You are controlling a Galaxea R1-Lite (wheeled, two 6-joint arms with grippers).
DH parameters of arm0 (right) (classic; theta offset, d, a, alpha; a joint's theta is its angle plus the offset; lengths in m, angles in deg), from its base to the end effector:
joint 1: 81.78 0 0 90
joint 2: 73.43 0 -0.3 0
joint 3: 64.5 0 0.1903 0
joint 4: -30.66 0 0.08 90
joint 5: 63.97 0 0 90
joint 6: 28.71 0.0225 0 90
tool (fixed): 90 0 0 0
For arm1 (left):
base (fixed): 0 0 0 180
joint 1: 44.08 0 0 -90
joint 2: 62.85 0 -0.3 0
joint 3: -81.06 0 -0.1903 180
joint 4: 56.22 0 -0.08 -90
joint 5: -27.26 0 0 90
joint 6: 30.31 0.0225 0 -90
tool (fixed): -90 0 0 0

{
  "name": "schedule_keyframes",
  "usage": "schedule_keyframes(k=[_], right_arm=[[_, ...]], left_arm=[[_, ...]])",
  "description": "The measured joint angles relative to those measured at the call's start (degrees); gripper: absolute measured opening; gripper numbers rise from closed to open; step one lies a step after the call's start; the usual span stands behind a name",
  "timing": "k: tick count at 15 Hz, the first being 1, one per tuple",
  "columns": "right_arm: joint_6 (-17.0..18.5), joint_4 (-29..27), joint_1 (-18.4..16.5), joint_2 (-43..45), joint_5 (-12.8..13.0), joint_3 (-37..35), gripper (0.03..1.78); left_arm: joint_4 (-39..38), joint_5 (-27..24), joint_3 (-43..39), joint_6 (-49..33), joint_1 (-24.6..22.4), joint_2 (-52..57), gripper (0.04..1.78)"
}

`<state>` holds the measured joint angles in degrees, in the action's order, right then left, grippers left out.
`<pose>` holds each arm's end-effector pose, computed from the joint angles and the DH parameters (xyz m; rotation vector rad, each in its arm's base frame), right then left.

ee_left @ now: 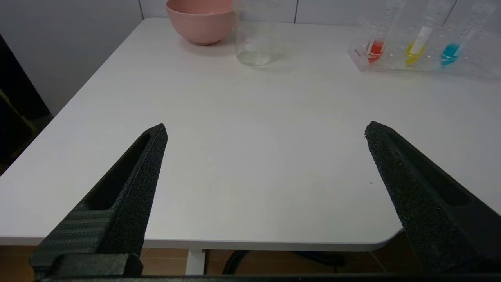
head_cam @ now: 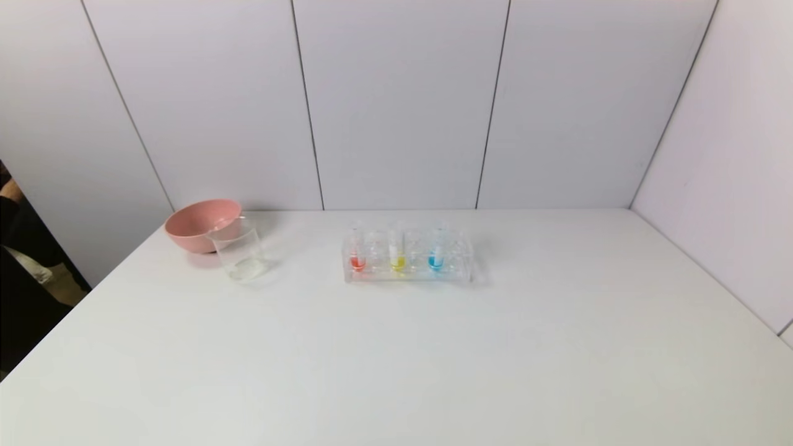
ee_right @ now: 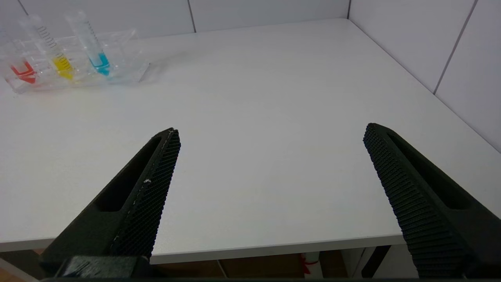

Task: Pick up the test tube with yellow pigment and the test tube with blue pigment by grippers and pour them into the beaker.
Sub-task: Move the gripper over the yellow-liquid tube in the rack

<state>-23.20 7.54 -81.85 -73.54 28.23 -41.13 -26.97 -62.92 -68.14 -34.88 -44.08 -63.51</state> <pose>-0.0227 -0.0008 0.0760 0.0962 -0.0043 -0.0395 -0.0329 -0.0001 0.1006 -0.0797 -0.0154 -0.0038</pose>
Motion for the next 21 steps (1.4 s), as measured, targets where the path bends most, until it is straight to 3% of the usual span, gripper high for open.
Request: schedule_keyframes(k=[7,14,17,21], right_arm=[[0.00,-0.02,0.00,0.00,0.00,0.00,1.71],[0.00,0.00,0.00,0.00,0.00,0.00,1.71],[0.00,0.00,0.00,0.00,0.00,0.00,1.71],[0.00,-0.02,0.00,0.00,0.00,0.00,1.71]], left_arm=[[-2.21,-6.70,10.95,0.15,0.11,-13.07,1.76],[-22.78,-8.63,17.66,0.02,0.00,-40.22,1.76],[-31.71,-5.18,21.11,-0.41,0.71,-51.71,1.76],[-45.96,6.55,23.76,-0.30,6.58,-66.51,1.76]])
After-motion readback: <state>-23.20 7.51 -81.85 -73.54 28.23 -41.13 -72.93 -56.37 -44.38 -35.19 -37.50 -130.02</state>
